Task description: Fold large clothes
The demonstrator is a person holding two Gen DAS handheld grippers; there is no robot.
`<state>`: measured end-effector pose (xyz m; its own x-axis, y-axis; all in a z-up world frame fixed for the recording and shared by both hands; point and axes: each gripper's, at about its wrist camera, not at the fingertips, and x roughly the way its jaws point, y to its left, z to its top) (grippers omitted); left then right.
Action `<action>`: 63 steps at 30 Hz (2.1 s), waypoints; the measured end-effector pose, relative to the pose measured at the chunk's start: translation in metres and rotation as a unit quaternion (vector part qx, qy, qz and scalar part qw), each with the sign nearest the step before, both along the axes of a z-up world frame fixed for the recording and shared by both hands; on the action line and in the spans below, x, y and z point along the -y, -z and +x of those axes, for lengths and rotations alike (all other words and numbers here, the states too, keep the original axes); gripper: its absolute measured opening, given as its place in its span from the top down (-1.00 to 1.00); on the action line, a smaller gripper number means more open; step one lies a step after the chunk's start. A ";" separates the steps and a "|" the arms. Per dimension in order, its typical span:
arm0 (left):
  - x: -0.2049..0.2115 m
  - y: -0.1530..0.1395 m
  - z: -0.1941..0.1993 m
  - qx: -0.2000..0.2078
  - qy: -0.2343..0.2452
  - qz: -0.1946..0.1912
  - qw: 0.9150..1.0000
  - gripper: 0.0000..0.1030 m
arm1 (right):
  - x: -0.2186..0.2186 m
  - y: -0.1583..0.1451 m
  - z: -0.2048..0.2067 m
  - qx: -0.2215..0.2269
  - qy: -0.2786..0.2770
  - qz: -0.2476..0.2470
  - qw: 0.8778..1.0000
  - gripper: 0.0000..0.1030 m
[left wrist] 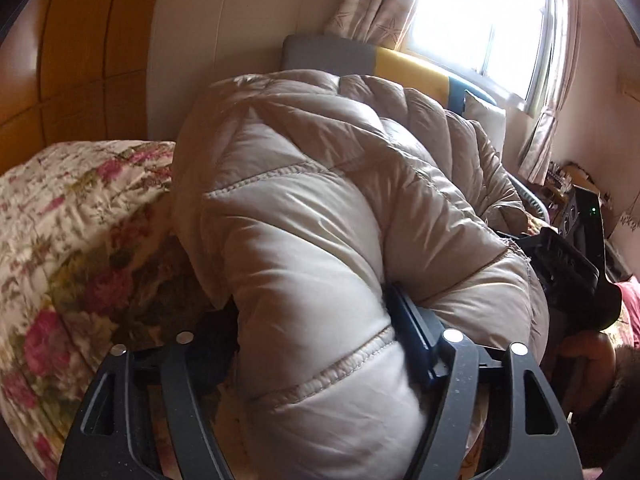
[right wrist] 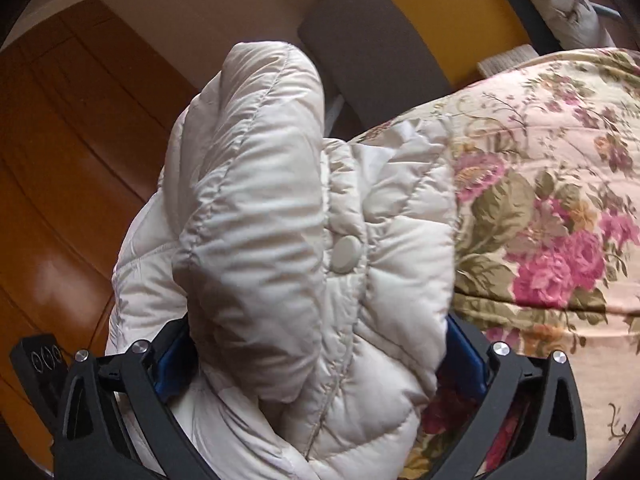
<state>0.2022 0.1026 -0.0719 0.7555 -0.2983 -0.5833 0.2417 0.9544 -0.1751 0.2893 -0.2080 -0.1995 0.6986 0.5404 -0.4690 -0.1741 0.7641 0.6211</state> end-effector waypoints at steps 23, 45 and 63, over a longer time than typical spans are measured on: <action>-0.001 0.004 -0.013 -0.003 0.002 -0.021 1.000 -0.53 | -0.214 -0.143 0.058 0.083 -0.056 -0.383 0.918 -0.59; 0.014 -0.030 0.136 -0.131 -0.126 -0.003 0.983 -0.69 | -0.129 -0.082 0.069 0.010 0.053 -0.276 0.960 -0.68; -0.006 -0.014 0.096 -0.082 -0.161 -0.046 0.982 -0.92 | -0.139 -0.086 0.062 0.022 0.057 -0.312 0.948 -0.96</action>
